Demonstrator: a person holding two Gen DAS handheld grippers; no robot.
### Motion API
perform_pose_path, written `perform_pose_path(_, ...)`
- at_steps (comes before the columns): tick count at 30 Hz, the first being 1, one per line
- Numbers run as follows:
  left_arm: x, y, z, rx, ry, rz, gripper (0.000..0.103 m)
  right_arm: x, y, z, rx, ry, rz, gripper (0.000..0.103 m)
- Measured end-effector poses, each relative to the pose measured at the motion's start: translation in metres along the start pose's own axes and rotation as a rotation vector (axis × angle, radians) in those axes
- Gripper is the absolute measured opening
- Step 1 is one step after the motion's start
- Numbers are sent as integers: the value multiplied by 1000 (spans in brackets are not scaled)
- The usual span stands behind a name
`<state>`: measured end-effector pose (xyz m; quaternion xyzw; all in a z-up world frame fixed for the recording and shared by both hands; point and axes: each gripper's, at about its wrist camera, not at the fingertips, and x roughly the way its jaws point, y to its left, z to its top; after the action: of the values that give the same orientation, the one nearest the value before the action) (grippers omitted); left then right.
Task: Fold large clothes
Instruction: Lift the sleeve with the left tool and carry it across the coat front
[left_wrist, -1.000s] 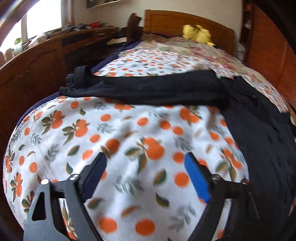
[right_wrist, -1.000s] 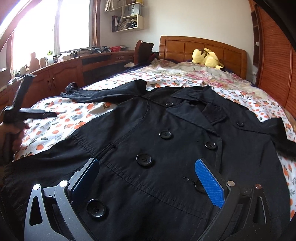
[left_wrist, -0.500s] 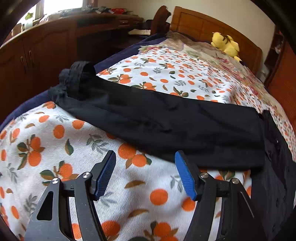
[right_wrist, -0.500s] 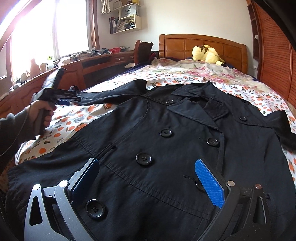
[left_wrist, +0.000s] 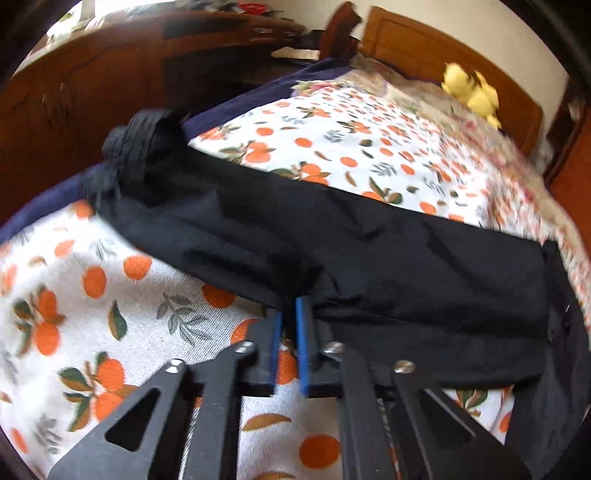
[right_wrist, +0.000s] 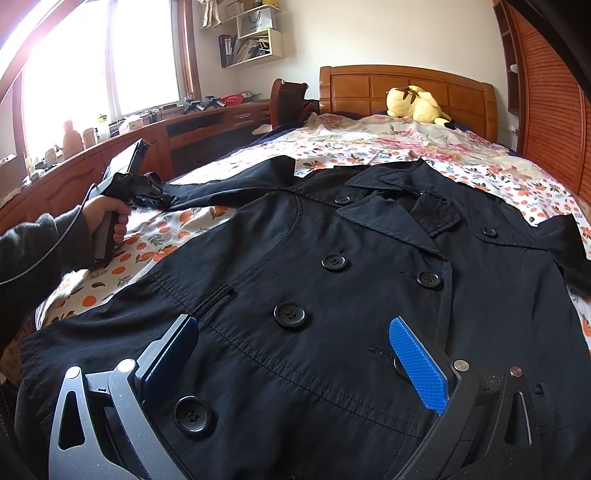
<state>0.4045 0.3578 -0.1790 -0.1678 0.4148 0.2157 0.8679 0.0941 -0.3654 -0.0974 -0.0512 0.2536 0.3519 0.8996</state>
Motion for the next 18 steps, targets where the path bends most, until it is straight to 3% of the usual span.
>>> perform_pose_path(3,-30,-17,6,63,-58,40,3,-1,0,-1,0,-4,3,103)
perform_pose_path(9,-111,-75,6,171,-186,1,2,-4,-1,-2,11,-7,31,103)
perform_pose_path(13,-166,-118,-2,234,-276,-61,2,-10,-8,-2,41,1,56,103)
perform_pose_path(18,-212,-168,-19,332,-319,-140,2,-24,-13,-6,31,-10,37,103)
